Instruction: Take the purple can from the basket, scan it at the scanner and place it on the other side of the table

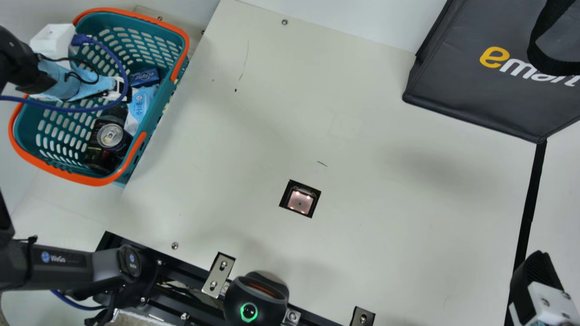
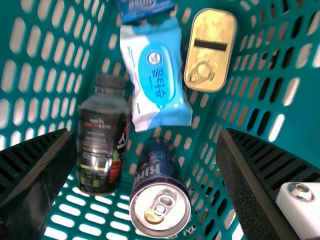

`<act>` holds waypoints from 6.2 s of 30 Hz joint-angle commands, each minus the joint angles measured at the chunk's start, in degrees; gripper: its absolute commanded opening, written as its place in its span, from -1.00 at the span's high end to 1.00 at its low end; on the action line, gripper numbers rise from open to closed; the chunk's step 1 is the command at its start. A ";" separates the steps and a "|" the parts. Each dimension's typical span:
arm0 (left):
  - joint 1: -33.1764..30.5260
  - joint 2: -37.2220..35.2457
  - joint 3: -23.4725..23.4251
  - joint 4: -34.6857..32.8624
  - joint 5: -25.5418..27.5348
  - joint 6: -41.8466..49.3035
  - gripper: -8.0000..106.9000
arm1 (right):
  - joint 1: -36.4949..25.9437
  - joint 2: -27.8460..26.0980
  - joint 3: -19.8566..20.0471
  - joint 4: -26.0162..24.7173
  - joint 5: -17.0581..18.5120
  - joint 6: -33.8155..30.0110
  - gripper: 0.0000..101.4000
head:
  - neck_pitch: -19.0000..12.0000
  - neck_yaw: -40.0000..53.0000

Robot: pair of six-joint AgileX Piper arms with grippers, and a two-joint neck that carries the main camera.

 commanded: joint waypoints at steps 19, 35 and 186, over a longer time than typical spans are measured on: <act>0.95 2.12 6.16 1.54 1.09 -23.22 -0.71 | 0.00 0.00 0.00 0.00 0.00 0.00 -0.87 | -1.75 0.14; 1.56 3.92 9.94 1.62 -1.96 -28.35 -0.71 | 0.00 0.00 0.00 0.00 0.00 0.00 -0.87 | -1.75 0.14; -88.21 -22.34 -1.33 9.70 16.05 -41.46 1.00 | 0.00 0.00 0.00 0.00 0.03 0.00 -0.87 | -1.75 0.14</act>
